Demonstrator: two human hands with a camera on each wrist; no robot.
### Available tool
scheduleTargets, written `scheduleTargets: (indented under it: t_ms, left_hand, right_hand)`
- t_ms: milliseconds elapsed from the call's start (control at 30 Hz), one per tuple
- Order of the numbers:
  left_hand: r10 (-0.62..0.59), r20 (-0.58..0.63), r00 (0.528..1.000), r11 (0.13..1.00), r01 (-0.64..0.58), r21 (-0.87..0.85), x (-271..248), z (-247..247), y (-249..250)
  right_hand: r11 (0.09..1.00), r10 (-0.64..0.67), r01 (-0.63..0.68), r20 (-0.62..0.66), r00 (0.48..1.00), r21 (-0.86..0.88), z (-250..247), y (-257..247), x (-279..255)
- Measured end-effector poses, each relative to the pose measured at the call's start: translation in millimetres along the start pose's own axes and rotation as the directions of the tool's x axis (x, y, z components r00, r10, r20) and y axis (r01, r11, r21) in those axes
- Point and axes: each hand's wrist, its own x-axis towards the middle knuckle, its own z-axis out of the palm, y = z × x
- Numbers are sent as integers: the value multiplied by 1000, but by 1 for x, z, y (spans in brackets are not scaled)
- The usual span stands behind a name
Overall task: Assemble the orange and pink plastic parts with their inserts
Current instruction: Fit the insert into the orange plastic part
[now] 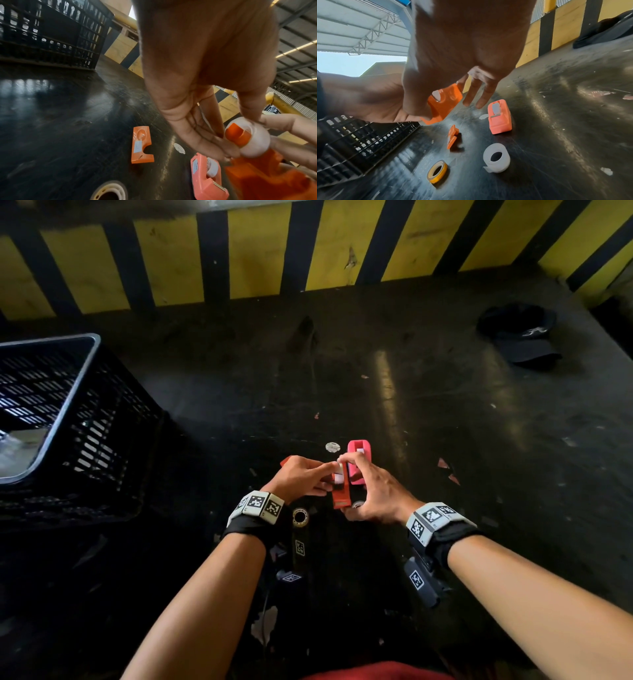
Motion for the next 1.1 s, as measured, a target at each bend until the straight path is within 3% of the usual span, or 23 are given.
scheduleTargets:
  t_ms: [67,133,233,367,533,633,700,833,900,1100]
  left_hand:
    - [-17,-23,1000,999,18,51,5,-4,-2]
    - [36,-146,989,981,-6,195,14,-11,-11]
    - [146,-341,929,852,57,521,30,-26,-32]
    - [62,-303,951,744,159,649,53,-42,-58]
    - [52,-238,970,679,140,720,69,-41,-76]
    - [89,-270,959,727,122,675,68,-38,-78]
    - [99,-254,962,820,66,569,64,-37,-75]
    - [111,-85,990,970,-90,226,49,-32,-55]
    - [133,-10,991,983,-131,129,41,-28,-39]
    - [169,123,978,983,-176,48,28,-20,-9]
  right_hand:
    - [1000,22,-22,0,1000,17,1,2,2]
    - [998,55,-54,-6,998,30,-1,3,5]
    - [994,102,-102,-1,995,28,-3,6,11]
    - [992,123,-123,10,992,38,0,13,19]
    - [989,128,-130,32,991,70,7,18,26]
    - [987,131,-134,38,991,83,8,19,29]
    - [987,134,-138,48,990,85,6,16,30]
    - [982,155,-158,34,987,107,-5,12,33]
    - [980,172,-171,-1,985,104,-11,11,34]
    - [977,173,-170,-15,985,132,-27,8,35]
